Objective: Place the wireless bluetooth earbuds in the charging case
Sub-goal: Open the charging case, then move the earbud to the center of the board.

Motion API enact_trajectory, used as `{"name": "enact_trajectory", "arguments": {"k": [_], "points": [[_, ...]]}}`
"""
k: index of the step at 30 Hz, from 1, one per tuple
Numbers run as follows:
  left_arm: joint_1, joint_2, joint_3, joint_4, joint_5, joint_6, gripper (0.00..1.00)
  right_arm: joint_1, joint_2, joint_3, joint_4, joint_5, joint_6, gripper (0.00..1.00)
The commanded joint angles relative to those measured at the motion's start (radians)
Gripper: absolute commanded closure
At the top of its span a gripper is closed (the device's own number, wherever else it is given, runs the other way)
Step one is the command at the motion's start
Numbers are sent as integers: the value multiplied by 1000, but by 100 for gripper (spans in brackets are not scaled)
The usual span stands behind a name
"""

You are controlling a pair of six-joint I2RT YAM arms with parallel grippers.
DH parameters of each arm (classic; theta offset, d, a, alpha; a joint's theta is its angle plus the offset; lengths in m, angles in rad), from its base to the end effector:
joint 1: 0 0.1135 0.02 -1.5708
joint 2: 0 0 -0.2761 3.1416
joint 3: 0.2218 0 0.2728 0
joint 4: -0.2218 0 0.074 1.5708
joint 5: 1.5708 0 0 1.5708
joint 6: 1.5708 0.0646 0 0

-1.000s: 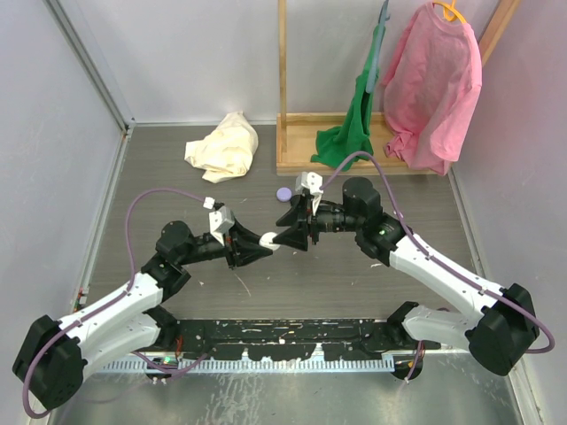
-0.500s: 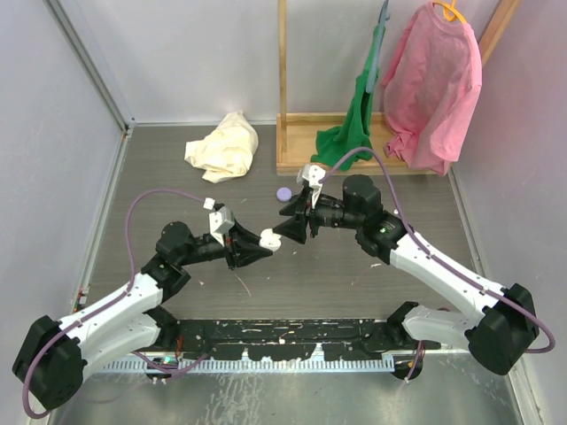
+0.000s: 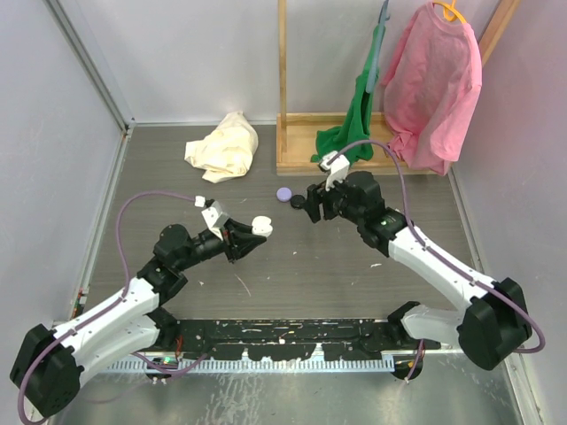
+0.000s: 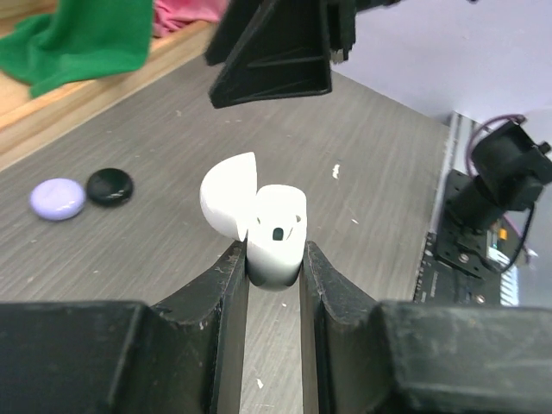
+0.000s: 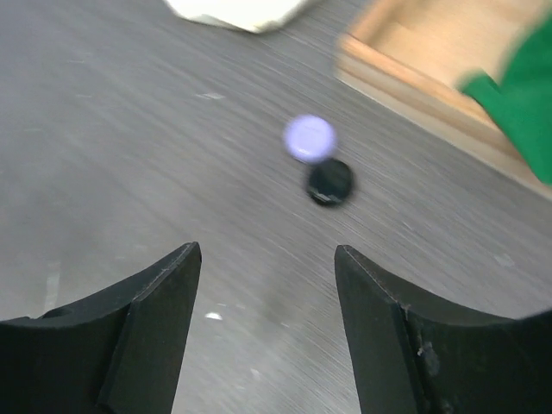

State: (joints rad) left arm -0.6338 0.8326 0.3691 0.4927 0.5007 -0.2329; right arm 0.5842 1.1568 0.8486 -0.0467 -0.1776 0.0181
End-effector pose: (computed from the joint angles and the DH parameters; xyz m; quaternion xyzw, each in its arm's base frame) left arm 0.1667 -0.1610 0.2562 0.3086 0.6261 -0.4485 0.5583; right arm 0.2521 0.1803 0.2949 -0.2770 0.7709 0.2383 0.5217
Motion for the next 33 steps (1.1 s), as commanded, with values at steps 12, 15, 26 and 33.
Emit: {"name": "enact_trajectory", "arguments": {"k": [12,15,26,33], "points": [[-2,-62,-18,-3,-151,41,92,-412,219,-125,108,376,195,32],[-3,-58,-12,-10,-150,44,92,-487,252,-122,117,381,211,32],[-3,-82,-3,-39,-150,43,92,-696,422,-69,152,306,232,41],[-3,-87,2,-49,-134,42,91,-719,483,-43,121,255,223,49]]}}
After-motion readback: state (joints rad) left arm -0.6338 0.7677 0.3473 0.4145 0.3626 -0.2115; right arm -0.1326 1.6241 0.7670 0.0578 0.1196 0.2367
